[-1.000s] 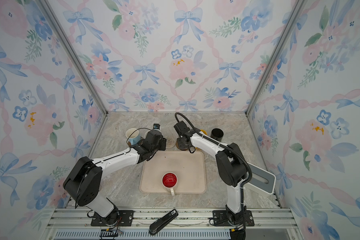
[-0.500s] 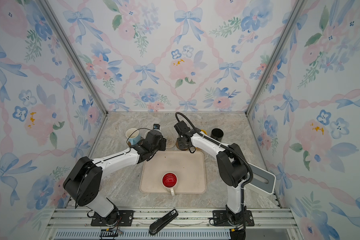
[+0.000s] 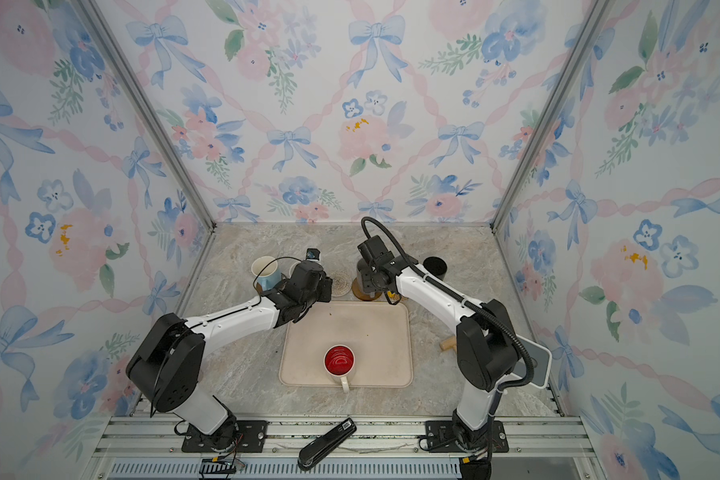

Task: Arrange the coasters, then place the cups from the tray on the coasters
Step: 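Raise the right gripper off the grey mug while moving left gripper over red mug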

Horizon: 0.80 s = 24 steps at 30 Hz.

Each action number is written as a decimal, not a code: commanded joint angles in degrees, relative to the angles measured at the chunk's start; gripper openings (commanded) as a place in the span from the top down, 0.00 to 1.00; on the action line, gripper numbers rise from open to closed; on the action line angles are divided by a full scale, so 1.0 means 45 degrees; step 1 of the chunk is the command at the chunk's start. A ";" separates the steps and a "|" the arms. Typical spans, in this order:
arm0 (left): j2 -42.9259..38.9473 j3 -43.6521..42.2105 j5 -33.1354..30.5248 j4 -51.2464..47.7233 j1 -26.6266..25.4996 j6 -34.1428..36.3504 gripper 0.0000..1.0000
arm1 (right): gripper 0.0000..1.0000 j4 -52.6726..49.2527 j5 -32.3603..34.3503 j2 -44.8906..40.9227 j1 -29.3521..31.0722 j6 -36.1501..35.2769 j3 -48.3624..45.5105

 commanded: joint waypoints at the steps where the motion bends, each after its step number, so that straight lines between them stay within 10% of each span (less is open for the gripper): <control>1: -0.0525 -0.0299 0.0366 0.0185 -0.0030 -0.0052 0.59 | 0.40 0.0287 0.0188 -0.0937 -0.0232 0.0305 -0.0239; 24: -0.4396 -0.1799 0.3259 -0.4078 -0.2773 -0.1135 0.68 | 0.38 0.2771 -0.1603 -0.2402 -0.0304 0.1066 -0.1917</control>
